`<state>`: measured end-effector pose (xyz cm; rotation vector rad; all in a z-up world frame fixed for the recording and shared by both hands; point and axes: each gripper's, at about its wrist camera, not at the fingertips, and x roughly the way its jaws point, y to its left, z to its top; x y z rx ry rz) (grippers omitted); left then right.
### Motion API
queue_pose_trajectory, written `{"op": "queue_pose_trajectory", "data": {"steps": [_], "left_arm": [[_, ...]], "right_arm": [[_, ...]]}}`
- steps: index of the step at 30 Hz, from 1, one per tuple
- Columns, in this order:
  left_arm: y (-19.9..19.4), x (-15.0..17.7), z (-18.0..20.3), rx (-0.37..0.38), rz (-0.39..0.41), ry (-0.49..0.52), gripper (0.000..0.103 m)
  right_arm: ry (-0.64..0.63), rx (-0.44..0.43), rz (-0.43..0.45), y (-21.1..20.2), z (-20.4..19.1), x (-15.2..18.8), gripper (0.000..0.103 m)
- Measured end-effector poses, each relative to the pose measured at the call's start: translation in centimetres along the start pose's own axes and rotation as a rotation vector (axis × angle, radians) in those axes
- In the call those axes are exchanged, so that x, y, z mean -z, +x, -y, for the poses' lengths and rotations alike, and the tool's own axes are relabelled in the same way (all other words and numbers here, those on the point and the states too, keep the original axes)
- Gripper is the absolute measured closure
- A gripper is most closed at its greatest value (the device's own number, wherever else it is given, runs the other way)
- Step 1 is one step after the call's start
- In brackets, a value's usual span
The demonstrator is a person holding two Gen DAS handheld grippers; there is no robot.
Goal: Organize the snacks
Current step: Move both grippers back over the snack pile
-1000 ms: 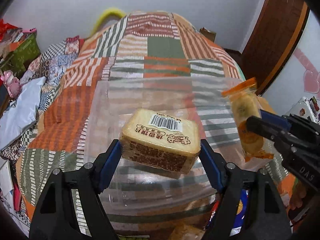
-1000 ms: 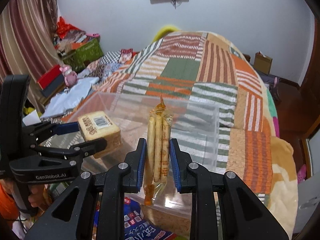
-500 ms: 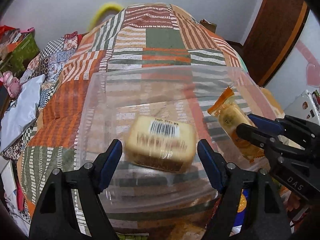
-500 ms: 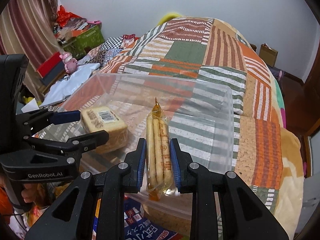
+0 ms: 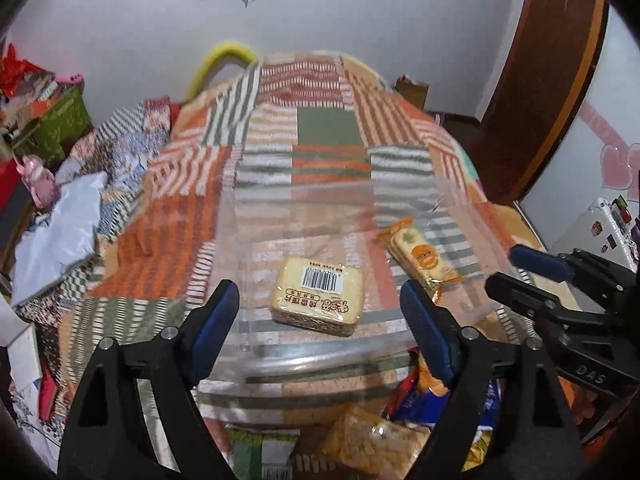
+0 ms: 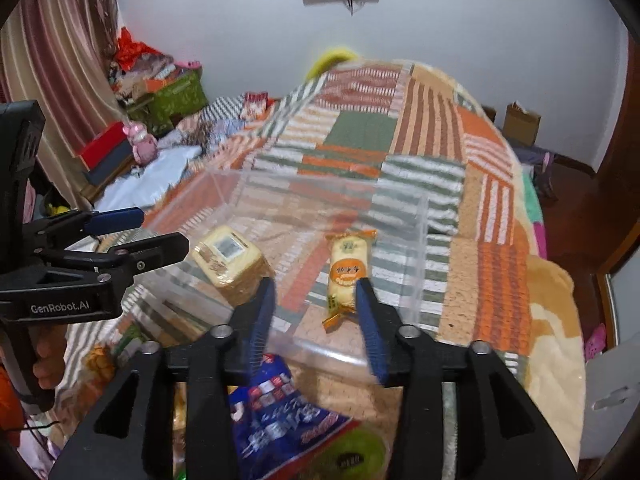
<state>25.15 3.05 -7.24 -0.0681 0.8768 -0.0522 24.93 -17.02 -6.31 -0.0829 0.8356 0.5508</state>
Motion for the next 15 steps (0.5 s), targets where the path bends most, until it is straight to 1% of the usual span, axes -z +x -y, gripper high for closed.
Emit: {"op": "queue_pose_trajectory", "data": {"steps": [1, 3, 5, 8, 12, 14, 15], "left_arm": [[-0.6, 0.1, 0.1, -0.001, 0.011, 0.003, 0.018], [-2.5, 0.7, 0.3, -0.002, 0.045, 0.012, 0.014], [-4.1, 1.4, 0.4, -0.008, 0.069, 0.02, 0.011], [-6.2, 2.9, 0.4, -0.013, 0.094, 0.031, 0.008], [-7.9, 5.5, 0.1, -0.007, 0.099, 0.019, 0.006], [-8.4, 6.8, 0.0, -0.002, 0.091, 0.013, 0.006], [-8.5, 7.3, -0.1, -0.001, 0.086, 0.012, 0.006]], "right_arm": [[-0.004, 0.006, 0.023, -0.9, -0.3, 0.0, 0.05], [-0.015, 0.018, 0.064, -2.6, -0.8, 0.2, 0.046], [-0.022, 0.024, 0.095, -4.1, -1.2, 0.4, 0.038], [-0.033, 0.03, 0.139, -6.2, -2.0, 1.1, 0.032], [-0.044, 0.036, 0.17, -7.9, -3.0, 2.9, 0.028], [-0.041, 0.034, 0.174, -8.4, -3.3, 4.0, 0.022], [-0.04, 0.037, 0.173, -8.5, -3.4, 4.6, 0.022]]}}
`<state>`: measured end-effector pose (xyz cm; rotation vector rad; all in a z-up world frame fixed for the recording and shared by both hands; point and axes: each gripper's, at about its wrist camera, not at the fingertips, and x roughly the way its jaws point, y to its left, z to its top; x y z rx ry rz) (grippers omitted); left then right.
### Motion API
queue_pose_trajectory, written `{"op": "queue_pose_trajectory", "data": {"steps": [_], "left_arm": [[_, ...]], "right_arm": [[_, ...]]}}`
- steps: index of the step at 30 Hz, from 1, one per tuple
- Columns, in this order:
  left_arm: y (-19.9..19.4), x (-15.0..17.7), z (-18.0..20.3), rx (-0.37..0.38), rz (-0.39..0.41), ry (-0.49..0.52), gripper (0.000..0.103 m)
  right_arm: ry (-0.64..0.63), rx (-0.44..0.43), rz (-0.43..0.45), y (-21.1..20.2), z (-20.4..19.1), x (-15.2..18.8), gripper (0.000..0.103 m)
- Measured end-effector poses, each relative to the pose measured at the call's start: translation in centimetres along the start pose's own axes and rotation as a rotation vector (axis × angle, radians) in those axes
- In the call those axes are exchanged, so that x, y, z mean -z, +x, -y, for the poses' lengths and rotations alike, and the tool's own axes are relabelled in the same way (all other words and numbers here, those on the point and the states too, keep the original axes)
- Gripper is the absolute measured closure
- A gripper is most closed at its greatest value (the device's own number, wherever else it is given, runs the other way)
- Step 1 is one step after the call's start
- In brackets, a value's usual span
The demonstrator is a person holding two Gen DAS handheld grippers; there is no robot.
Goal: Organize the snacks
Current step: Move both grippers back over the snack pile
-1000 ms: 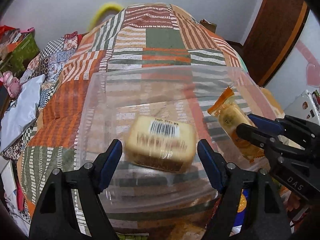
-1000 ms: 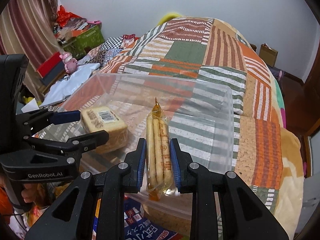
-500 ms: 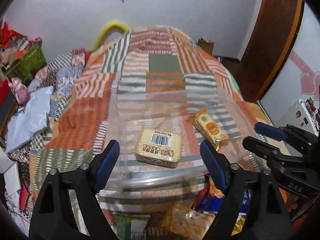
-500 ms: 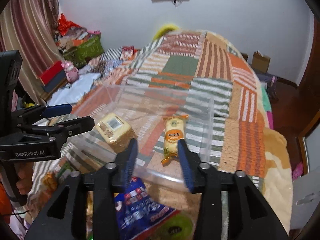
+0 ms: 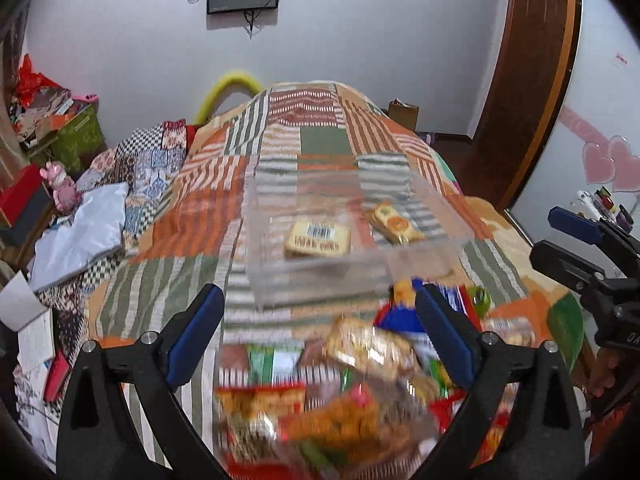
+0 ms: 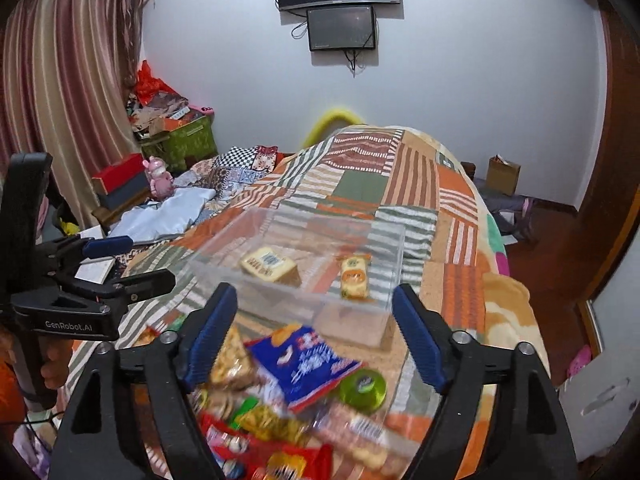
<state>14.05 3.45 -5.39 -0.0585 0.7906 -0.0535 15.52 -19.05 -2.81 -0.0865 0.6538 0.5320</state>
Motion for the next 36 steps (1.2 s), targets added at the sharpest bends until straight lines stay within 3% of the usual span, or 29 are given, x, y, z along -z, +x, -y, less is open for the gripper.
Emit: {"op": "queue_pose_trajectory", "data": {"steps": [12, 17, 27, 31, 36], "left_arm": [[-1.2, 8.0, -0.8, -0.009, -0.063, 0.015, 0.006], [-1.3, 10.0, -0.6, 0.0, -0.077, 0.051, 0.006], [1.1, 10.4, 0.8, -0.006, -0.123, 0.142, 0.004], [2.3, 9.9, 1.5, -0.039, -0.125, 0.186, 0.004], [2.9, 8.6, 1.7, -0.018, -0.103, 0.199, 0.0]], "right_arm": [[0.063, -0.024, -0.126, 0.4, -0.9, 6.5, 0.02], [0.048, -0.024, -0.186, 1.0, -2.1, 8.9, 0.01], [0.031, -0.019, -0.249, 1.7, -3.0, 11.0, 0.008], [0.046, -0.02, -0.255, 2.1, -2.8, 11.2, 0.003], [0.058, -0.031, -0.26, 2.5, -2.6, 11.3, 0.0]]}}
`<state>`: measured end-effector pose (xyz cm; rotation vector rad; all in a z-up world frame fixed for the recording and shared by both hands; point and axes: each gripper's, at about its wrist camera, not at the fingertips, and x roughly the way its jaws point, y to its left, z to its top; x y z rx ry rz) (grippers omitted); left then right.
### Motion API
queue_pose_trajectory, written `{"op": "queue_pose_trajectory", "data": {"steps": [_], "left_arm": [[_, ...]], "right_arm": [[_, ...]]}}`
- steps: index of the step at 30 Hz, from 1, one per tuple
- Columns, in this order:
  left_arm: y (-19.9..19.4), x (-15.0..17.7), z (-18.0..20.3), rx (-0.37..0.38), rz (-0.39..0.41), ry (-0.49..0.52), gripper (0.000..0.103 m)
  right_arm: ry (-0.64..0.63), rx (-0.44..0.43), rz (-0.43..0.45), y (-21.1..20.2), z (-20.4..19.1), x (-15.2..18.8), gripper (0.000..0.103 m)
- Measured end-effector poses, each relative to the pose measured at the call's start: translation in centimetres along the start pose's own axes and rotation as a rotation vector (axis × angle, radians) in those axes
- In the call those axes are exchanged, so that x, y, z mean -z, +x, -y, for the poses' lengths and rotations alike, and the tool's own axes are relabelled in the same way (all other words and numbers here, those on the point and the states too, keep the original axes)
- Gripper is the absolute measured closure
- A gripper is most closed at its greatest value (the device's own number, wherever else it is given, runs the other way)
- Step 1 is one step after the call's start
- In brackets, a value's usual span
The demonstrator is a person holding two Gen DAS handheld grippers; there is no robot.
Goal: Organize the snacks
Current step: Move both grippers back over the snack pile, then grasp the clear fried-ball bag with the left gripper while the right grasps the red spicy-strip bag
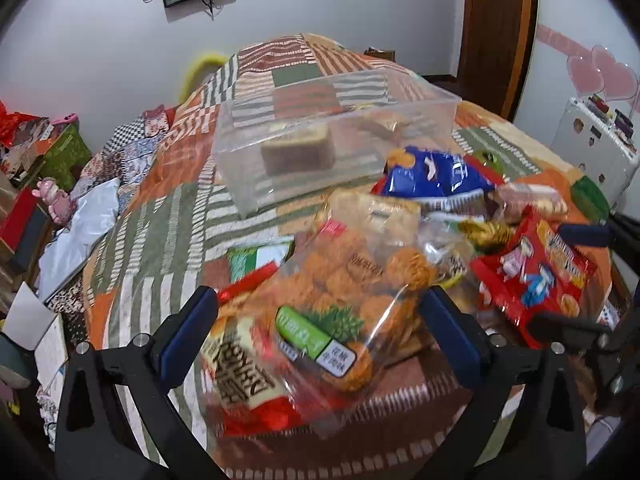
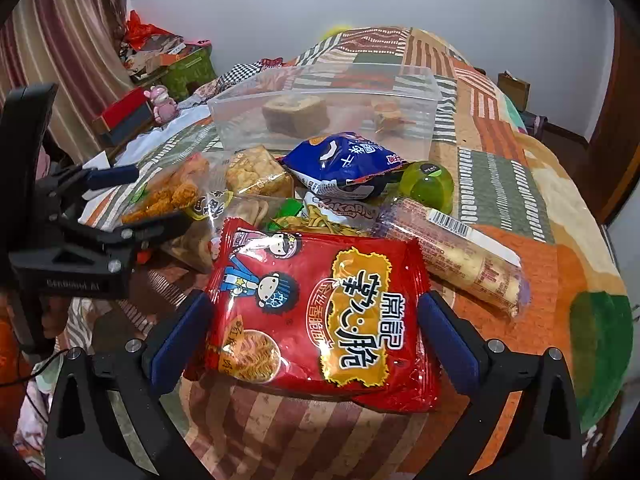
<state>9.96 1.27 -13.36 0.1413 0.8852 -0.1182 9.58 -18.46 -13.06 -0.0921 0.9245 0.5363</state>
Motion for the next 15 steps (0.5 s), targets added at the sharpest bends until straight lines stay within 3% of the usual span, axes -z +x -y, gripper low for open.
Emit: {"op": "queue_pose_trajectory", "data": {"steps": [4, 9, 15], "left_arm": [[0.9, -1.1, -0.7, 0.063, -0.005, -0.034, 0.0], [2.4, -1.5, -2.3, 0.186, -0.048, -0.148, 0.0], [3.0, -1.1, -2.5, 0.204, -0.036, -0.145, 0.0]], "right_arm": [[-0.002, -0.002, -0.003, 0.2, -0.1, 0.0, 0.0], [0.018, -0.006, -0.004, 0.1, 0.3, 0.0, 0.0], [0.023, -0.026, -0.014, 0.4, 1.0, 0.2, 0.0]]}}
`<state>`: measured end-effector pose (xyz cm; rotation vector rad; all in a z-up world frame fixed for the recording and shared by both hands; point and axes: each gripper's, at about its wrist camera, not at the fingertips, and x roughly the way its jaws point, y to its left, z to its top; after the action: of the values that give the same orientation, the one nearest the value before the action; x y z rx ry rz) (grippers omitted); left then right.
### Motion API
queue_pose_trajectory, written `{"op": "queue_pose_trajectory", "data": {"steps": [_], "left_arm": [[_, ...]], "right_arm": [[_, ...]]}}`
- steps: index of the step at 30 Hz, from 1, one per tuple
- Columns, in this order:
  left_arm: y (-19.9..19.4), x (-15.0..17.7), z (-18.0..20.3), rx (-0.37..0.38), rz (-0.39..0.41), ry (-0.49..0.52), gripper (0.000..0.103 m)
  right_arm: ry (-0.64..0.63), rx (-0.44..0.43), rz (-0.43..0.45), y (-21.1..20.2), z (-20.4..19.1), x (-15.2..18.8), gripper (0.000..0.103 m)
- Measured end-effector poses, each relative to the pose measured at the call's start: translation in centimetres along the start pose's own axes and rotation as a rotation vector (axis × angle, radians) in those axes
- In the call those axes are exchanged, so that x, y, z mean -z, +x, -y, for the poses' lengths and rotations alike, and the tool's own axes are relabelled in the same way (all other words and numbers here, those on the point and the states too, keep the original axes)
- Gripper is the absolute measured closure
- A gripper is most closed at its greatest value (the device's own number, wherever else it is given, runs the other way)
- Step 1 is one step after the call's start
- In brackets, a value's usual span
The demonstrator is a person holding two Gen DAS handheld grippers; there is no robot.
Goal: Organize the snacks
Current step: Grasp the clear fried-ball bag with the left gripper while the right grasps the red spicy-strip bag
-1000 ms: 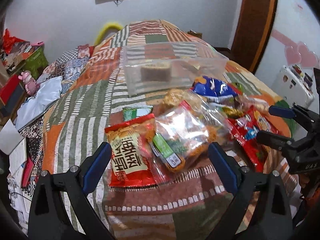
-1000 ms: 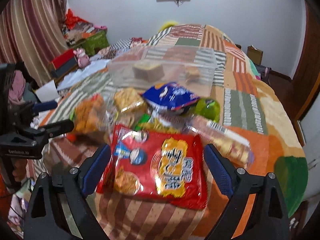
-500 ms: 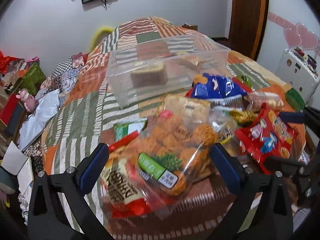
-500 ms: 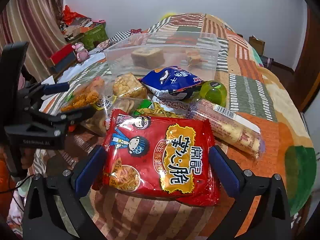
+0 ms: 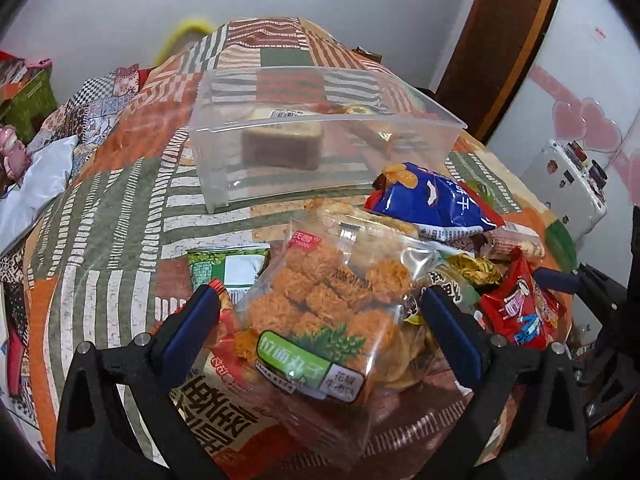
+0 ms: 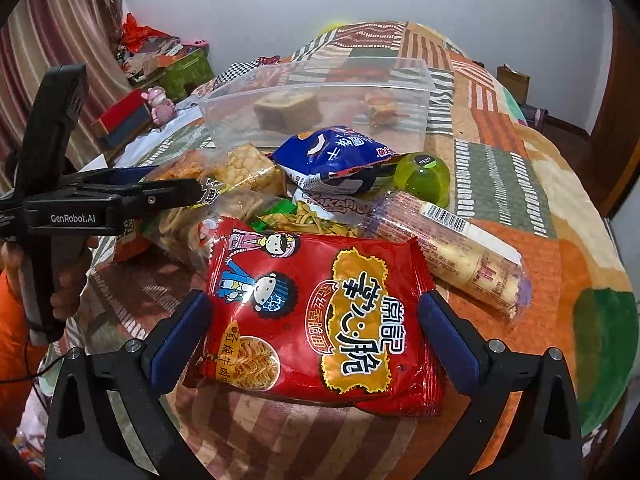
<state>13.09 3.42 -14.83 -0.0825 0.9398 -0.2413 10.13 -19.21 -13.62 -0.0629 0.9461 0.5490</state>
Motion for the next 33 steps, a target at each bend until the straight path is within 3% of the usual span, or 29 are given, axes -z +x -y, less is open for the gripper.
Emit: {"op": "queue_pose_trajectory", "data": {"steps": [2, 6, 9, 16, 30, 31, 32, 33], "left_arm": [[0.1, 0.2, 0.2, 0.009, 0.001, 0.008, 0.002], [-0.6, 0.7, 0.5, 0.046, 0.003, 0.007, 0.021], [-1.2, 1.1, 0.9, 0.014, 0.019, 0.022, 0.027], [-2.3, 2.0, 1.9, -0.047, 0.041, 0.043, 0.037], [-6.1, 2.7, 2.9, -0.089, 0.157, 0.021, 0.039], [-6.4, 2.5, 2.9, -0.091, 0.167, 0.016, 0.039], [-6.7, 2.3, 2.9, -0.091, 0.178, 0.011, 0.039], [-6.9, 2.2, 2.9, -0.092, 0.184, 0.009, 0.039]], "right_arm": [[0.007, -0.015, -0.011, 0.3, 0.1, -0.1, 0.0], [0.017, -0.028, -0.007, 0.6, 0.3, -0.1, 0.0], [0.022, -0.033, 0.0, 0.4, 0.5, -0.1, 0.001], [-0.001, -0.034, 0.027, -0.5, 0.1, 0.1, 0.022], [0.002, -0.042, 0.1, -3.0, -0.3, -0.7, 0.026], [0.0, -0.045, 0.108, -3.3, -0.3, -1.0, 0.036], [-0.003, -0.056, 0.11, -3.6, -0.4, -1.4, 0.059], [0.0, -0.066, 0.106, -3.7, -0.4, -1.7, 0.067]]}}
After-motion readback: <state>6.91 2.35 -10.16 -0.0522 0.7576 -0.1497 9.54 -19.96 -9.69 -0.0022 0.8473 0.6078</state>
